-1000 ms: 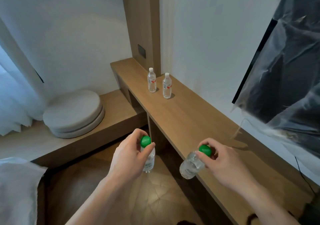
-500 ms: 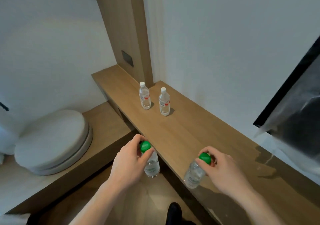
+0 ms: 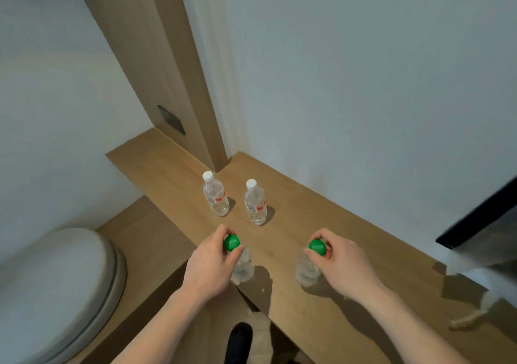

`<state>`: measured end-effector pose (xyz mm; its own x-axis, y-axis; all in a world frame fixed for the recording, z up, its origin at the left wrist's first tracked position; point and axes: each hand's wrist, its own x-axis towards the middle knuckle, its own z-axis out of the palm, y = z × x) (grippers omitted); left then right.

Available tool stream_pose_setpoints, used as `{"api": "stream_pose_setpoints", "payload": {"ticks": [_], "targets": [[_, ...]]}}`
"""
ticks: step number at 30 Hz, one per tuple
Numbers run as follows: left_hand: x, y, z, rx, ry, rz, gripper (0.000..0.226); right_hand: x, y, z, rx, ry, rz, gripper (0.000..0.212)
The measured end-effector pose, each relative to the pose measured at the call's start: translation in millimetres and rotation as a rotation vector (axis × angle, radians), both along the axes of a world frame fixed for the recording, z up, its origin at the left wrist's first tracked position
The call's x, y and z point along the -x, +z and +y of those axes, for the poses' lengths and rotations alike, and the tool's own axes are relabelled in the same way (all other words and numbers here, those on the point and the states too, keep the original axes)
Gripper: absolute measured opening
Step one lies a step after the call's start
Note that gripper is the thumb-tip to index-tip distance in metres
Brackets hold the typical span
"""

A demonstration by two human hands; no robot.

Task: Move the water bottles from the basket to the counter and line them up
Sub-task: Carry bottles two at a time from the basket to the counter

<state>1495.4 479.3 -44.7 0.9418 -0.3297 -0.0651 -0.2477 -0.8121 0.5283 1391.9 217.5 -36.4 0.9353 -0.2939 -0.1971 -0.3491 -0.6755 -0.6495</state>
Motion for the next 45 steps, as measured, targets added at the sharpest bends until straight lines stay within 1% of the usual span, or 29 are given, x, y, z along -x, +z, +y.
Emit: {"api": "stream_pose_setpoints", "payload": {"ticks": [9,12,19,22,25,29,30,32,35,37,40,42,45], "targets": [[-101.9,-36.0,-4.3,-0.047,-0.226,0.101,0.022,-77.7,-33.9,13.4,0.055,-0.186,0.067,0.014],[-129.6,-46.1,-2.6,-0.064,-0.288,0.096,0.024,-101.0,-44.8,19.8,0.061,-0.213,0.113,0.015],[-168.4,-59.0,5.9,-0.097,-0.453,0.097,0.023,-151.4,-64.9,49.4,-0.016,-0.338,0.238,0.016],[-180.5,-59.0,7.8,-0.108,-0.480,0.097,0.022,-159.0,-72.3,58.8,-0.041,-0.401,0.233,0.012],[-189.9,-58.2,13.9,-0.134,-0.512,0.098,0.025,-155.3,-74.3,64.1,0.017,-0.371,0.165,0.014],[-195.9,-54.5,22.5,-0.163,-0.570,0.106,0.032,-146.3,-71.8,69.5,0.052,-0.403,0.164,0.018],[-196.2,-53.6,24.1,-0.162,-0.582,0.103,0.032,-144.9,-70.9,71.1,0.060,-0.410,0.180,0.022],[-195.2,-50.0,25.9,-0.147,-0.604,0.083,0.035,-142.4,-66.0,76.4,0.070,-0.423,0.204,0.038],[-191.9,-40.3,29.9,-0.134,-0.625,0.057,0.048,-135.6,-53.5,89.2,0.058,-0.461,0.195,0.059],[-188.3,-27.4,34.0,-0.100,-0.641,0.030,0.049,-124.5,-41.2,99.5,0.028,-0.482,0.172,0.067],[-177.1,-0.5,35.6,0.034,-0.691,-0.016,0.039,-95.5,-17.9,114.8,-0.026,-0.492,0.175,0.072],[-164.3,17.0,29.5,0.094,-0.768,-0.052,0.038,-69.8,-2.5,123.2,-0.072,-0.511,0.179,0.072],[-138.3,32.0,10.1,0.107,-0.936,-0.111,0.042,-21.7,13.2,127.9,-0.067,-0.561,0.189,0.074]]}}
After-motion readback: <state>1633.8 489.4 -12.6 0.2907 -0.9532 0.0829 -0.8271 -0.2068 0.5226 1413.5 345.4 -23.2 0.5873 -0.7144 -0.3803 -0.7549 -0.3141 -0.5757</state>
